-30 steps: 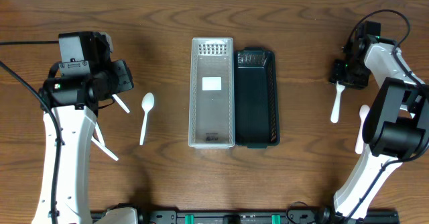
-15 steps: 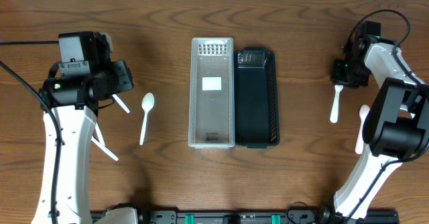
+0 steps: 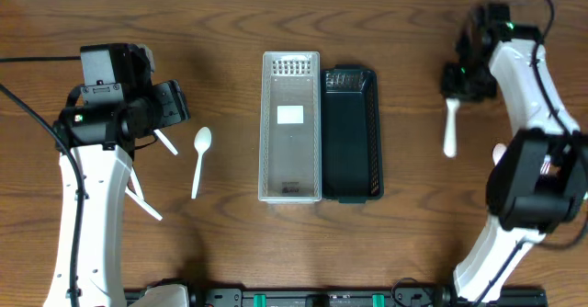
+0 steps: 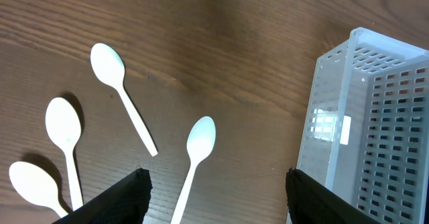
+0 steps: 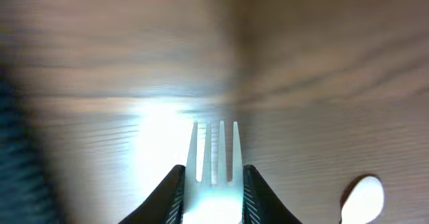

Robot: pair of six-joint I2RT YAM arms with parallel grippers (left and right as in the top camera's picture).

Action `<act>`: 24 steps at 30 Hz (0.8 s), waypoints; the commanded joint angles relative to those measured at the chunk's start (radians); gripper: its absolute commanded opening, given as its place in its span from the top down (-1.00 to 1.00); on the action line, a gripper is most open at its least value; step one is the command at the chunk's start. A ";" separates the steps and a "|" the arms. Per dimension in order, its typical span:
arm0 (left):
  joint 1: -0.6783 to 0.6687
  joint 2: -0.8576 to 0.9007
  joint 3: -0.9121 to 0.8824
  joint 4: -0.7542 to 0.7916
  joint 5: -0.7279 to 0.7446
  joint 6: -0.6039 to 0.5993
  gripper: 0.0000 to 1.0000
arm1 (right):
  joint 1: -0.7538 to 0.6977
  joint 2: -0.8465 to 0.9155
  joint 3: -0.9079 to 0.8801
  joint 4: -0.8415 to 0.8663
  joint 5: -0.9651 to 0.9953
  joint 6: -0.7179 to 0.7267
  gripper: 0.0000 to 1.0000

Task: Pack container
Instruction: 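Carry the fork into the black caddy and release it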

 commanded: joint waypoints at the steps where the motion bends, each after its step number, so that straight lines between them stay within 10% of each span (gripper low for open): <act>1: 0.002 -0.002 0.019 -0.003 -0.009 -0.005 -0.34 | 0.132 -0.109 0.061 -0.020 -0.015 0.087 0.85; 16: 0.002 -0.002 0.018 -0.014 -0.009 -0.004 -0.34 | 0.517 0.055 0.059 -0.042 0.045 0.447 0.82; 24: 0.002 -0.002 0.018 -0.018 -0.009 0.005 -0.36 | 0.540 0.117 0.069 -0.040 0.017 0.407 0.04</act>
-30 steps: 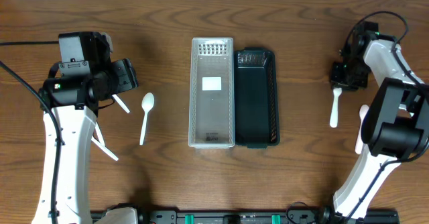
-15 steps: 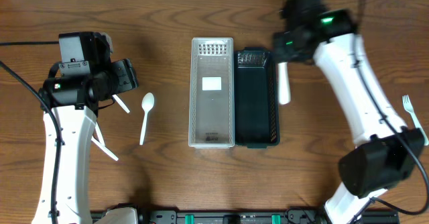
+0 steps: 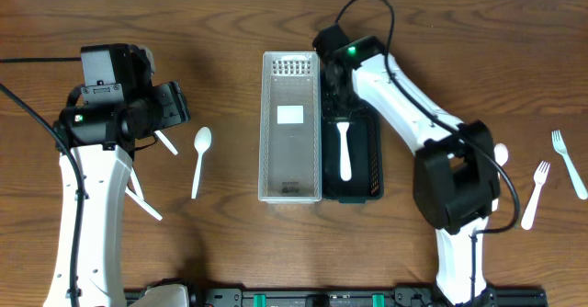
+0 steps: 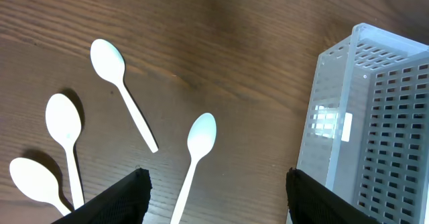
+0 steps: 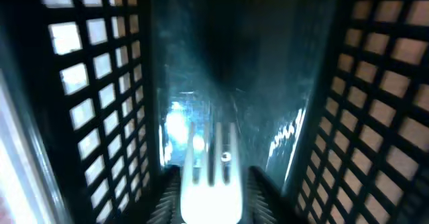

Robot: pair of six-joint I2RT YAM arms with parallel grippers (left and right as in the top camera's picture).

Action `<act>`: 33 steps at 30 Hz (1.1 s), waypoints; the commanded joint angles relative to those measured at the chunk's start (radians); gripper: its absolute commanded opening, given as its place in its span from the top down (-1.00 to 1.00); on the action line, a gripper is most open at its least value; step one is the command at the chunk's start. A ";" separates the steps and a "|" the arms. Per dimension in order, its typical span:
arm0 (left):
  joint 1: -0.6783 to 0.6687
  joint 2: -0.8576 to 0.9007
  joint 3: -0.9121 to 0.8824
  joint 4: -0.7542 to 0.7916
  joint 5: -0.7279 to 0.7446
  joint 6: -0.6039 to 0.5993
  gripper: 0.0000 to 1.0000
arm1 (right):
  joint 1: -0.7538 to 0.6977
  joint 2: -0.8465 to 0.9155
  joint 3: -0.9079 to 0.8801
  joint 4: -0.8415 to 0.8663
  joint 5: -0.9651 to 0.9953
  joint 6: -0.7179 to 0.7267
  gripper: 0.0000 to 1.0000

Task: Pack container
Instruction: 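Carry the fork into the black caddy and release it, then move the right gripper to the white spoon and grasp it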

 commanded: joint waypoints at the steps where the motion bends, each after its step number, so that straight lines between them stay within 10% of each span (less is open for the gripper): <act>1: 0.002 -0.002 0.018 -0.006 -0.009 0.006 -0.35 | 0.003 -0.034 0.027 0.003 -0.002 -0.015 -0.10; 19: 0.002 -0.002 0.018 -0.006 -0.010 0.010 -0.36 | -0.627 -0.415 0.056 -0.226 0.132 -0.166 -0.78; 33: 0.002 -0.002 0.018 -0.005 -0.010 0.010 -0.36 | -0.916 -0.414 -0.484 0.152 0.043 -0.425 -0.98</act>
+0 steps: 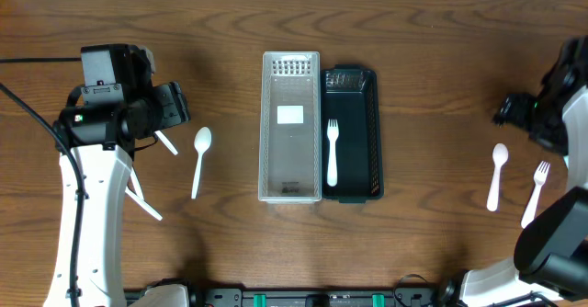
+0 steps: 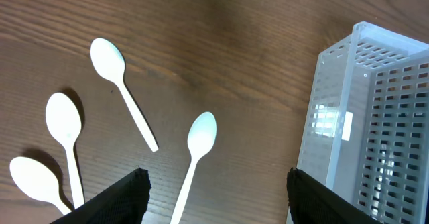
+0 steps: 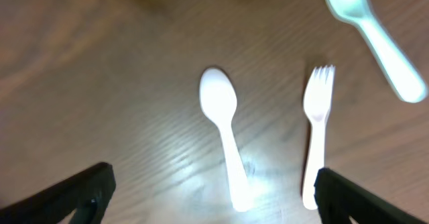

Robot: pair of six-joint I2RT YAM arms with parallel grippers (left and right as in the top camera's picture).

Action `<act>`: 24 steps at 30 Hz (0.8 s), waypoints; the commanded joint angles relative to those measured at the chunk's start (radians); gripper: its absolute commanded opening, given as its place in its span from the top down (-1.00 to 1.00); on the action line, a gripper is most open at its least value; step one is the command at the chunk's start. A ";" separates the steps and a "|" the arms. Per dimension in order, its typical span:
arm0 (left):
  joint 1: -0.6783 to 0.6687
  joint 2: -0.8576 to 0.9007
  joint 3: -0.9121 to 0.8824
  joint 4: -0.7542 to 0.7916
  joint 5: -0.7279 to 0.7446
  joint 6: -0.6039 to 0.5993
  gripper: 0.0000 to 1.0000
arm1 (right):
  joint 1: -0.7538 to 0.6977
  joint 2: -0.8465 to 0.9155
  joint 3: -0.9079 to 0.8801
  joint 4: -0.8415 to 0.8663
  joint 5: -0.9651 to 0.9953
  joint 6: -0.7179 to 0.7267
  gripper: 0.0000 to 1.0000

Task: Pack container
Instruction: 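Move the right gripper to the white spoon and grasp it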

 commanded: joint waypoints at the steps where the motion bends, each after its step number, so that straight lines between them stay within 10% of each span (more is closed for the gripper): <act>1: 0.002 -0.002 0.018 -0.003 -0.010 0.009 -0.36 | -0.035 0.006 -0.110 0.082 -0.045 -0.114 -0.98; 24: 0.002 -0.002 0.018 -0.007 -0.010 0.009 -0.36 | -0.055 0.196 -0.269 0.380 -0.143 -0.233 -0.97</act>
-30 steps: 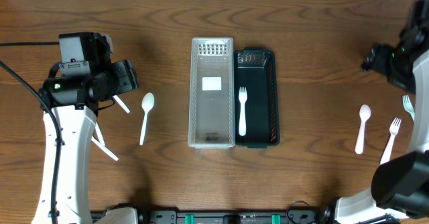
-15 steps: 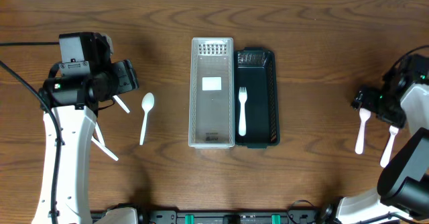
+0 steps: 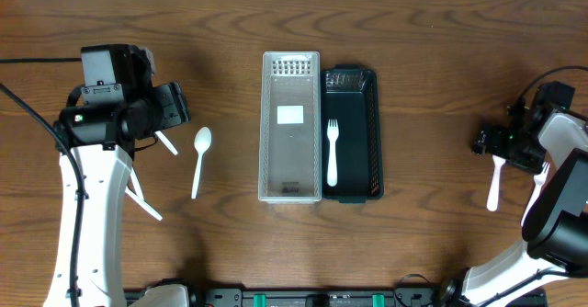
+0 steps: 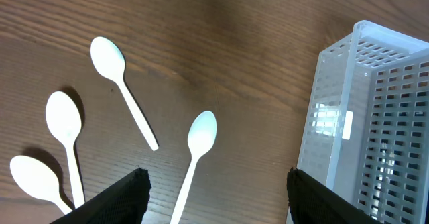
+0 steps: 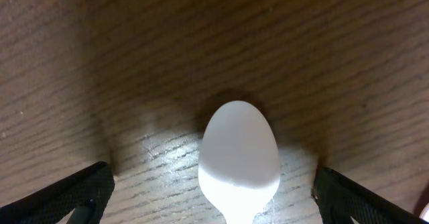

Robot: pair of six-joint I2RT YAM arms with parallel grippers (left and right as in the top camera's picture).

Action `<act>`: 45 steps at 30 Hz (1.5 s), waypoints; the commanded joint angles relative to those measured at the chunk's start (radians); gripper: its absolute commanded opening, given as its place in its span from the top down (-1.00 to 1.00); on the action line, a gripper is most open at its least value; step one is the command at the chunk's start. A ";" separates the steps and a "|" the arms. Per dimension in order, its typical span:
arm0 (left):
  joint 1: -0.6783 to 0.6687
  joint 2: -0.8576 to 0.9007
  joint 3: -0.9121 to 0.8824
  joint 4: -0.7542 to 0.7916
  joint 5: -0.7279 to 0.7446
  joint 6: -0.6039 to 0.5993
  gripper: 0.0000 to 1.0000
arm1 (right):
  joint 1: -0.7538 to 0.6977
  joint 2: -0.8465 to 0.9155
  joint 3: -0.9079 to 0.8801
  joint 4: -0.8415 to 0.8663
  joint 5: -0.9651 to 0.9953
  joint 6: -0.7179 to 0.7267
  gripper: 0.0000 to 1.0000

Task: Pack container
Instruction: 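Move the right gripper to the white spoon and grasp it, then carry the spoon into the black caddy beside the fork, release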

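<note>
A white basket (image 3: 290, 128) and a black basket (image 3: 366, 134) stand side by side mid-table; one white fork (image 3: 332, 151) lies in the black one. At the right, my right gripper (image 3: 497, 147) is open, low over a white spoon (image 3: 494, 186). In the right wrist view the spoon's bowl (image 5: 239, 143) sits between the two fingers (image 5: 67, 196), untouched. My left gripper (image 4: 214, 207) hangs open above several white spoons (image 4: 194, 153), beside the white basket (image 4: 365, 117).
Another white fork (image 3: 534, 198) lies just right of the spoon, partly under my right arm. Loose spoons (image 3: 199, 160) lie at the left next to my left arm (image 3: 92, 178). Bare wood lies between the baskets and both arms.
My right gripper was higher over the spoon and forks at the right; now it is down at the spoon, open, fingers on either side of the bowl. The left arm has not moved.
My right gripper first held a fork above the table's right side. Then it had the fork inside the black basket. Then the fork lay in that basket and the gripper was open back at the right. Now it straddles a spoon there.
</note>
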 commanded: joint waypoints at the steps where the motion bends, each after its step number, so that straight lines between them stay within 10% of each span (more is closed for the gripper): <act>1: 0.002 -0.002 0.018 -0.003 -0.010 0.009 -0.36 | -0.005 0.052 -0.007 0.003 -0.023 -0.021 -0.98; 18: 0.002 -0.002 0.018 0.001 -0.010 0.009 -0.36 | -0.005 0.052 -0.007 0.006 -0.023 -0.020 0.06; 45: 0.002 -0.002 0.018 0.000 -0.010 0.009 -0.36 | 0.144 -0.108 0.246 -0.243 -0.165 0.078 0.36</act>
